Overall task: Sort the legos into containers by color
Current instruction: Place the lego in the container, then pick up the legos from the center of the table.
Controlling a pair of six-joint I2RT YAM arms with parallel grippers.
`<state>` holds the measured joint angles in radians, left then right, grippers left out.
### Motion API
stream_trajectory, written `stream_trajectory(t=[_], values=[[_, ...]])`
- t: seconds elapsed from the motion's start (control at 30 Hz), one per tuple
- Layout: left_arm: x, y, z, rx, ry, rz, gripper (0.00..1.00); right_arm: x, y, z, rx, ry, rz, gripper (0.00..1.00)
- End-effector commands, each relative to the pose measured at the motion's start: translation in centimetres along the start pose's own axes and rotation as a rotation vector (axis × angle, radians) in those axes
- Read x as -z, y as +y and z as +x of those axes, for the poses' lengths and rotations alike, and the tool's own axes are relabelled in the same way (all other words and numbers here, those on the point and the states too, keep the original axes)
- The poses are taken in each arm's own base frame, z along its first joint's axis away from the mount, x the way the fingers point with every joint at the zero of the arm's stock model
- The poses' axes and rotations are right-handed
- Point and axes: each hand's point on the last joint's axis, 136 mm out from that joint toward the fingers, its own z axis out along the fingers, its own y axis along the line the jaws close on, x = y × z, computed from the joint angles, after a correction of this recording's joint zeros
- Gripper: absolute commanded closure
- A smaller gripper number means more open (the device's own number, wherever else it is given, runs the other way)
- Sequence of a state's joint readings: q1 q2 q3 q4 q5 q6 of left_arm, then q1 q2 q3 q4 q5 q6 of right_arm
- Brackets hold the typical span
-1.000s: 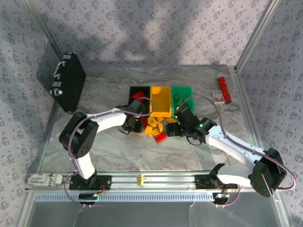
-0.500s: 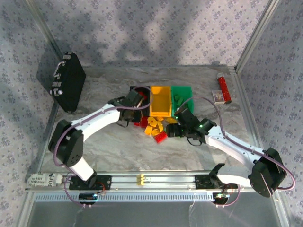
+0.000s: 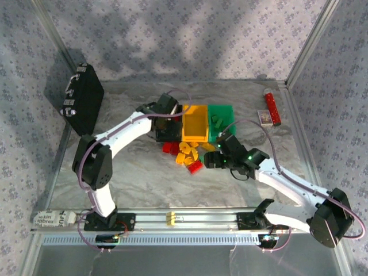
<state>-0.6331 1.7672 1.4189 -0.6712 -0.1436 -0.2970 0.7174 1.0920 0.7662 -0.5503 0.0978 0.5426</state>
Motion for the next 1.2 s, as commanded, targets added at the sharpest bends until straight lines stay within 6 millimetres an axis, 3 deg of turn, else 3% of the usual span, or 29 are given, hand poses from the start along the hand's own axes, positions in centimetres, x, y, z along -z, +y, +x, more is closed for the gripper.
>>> stream_trajectory(t=[0.0, 0.13, 0.33, 0.7, 1.17], values=[[2.0, -0.2, 0.6, 0.025, -0.064, 0.017, 0.14, -0.3, -0.9, 0.8, -0.022, 0.023, 0.023, 0.16], [-0.2, -0.4, 3.9, 0.046, 0.003, 0.041, 0.29, -0.5, -0.4, 0.4, -0.023, 0.023, 0.009, 0.16], [-3.3, -0.8, 6.4, 0.036, 0.075, 0.055, 0.31, -0.6, -0.1, 0.3, -0.022, 0.027, 0.004, 0.16], [-6.6, -0.9, 6.6, 0.009, 0.141, 0.034, 0.33, -0.5, -0.4, 0.6, -0.022, 0.034, 0.021, 0.16], [-5.8, 0.7, 6.8, 0.032, 0.136, 0.021, 0.61, -0.9, -0.2, 0.4, -0.015, 0.037, 0.020, 0.16]])
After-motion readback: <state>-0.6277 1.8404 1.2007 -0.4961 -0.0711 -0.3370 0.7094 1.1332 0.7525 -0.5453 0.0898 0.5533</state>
